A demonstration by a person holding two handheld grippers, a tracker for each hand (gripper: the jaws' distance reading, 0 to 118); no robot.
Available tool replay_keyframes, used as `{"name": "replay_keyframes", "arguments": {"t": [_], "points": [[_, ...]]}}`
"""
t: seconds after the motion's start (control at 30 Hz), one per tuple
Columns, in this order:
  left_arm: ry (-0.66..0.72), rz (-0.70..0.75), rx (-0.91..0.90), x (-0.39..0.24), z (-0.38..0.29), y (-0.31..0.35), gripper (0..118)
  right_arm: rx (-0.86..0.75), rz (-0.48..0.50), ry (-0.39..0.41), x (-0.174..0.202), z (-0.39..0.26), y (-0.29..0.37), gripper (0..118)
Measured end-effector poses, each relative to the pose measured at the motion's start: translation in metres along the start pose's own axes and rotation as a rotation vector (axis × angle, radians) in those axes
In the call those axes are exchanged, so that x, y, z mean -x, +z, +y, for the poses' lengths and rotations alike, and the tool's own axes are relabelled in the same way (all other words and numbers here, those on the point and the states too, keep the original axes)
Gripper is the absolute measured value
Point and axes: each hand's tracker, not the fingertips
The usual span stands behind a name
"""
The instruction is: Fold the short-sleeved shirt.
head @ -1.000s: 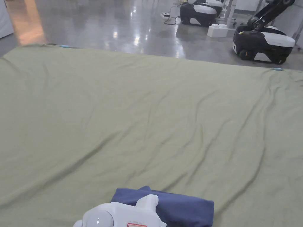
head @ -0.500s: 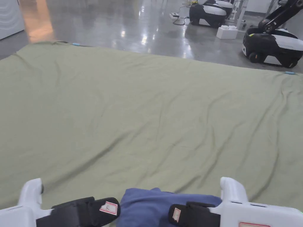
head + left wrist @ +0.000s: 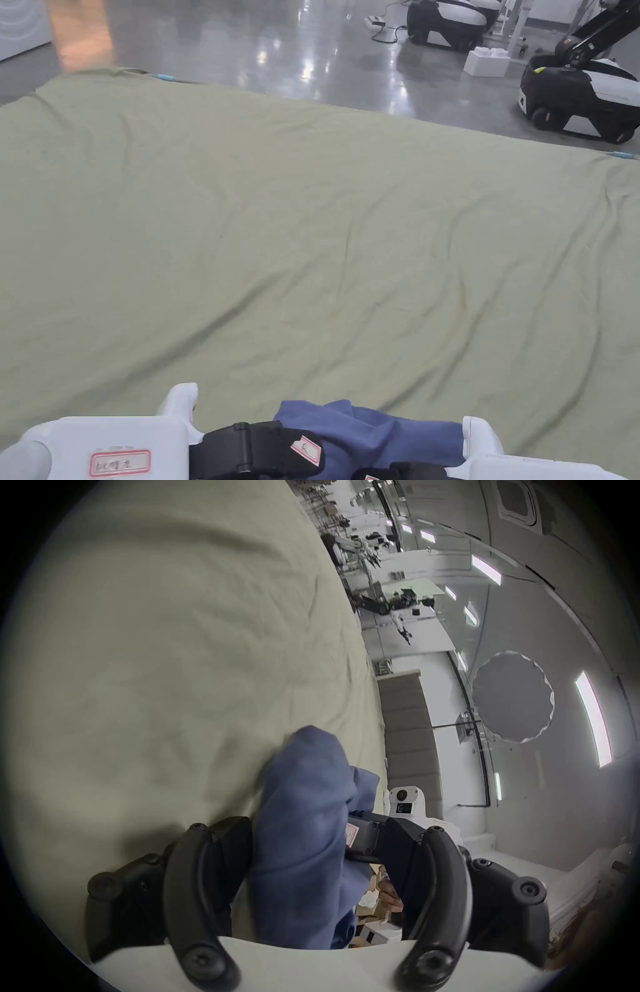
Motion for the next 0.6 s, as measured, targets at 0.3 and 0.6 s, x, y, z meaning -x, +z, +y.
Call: {"name": "replay_keyframes", "arguments": {"t": [0.3,0.6], "points": [[0.058,-0.032,-0.019,0.012,-0.013,-0.033,31,0.004,-0.023,0.029,0.012,0.002,0.009,2],[0.024,0.015,0.01,0.008,0.033,0.069,32,-0.279,-0.064,0.004,0.038,-0.006,0.098,2]]}}
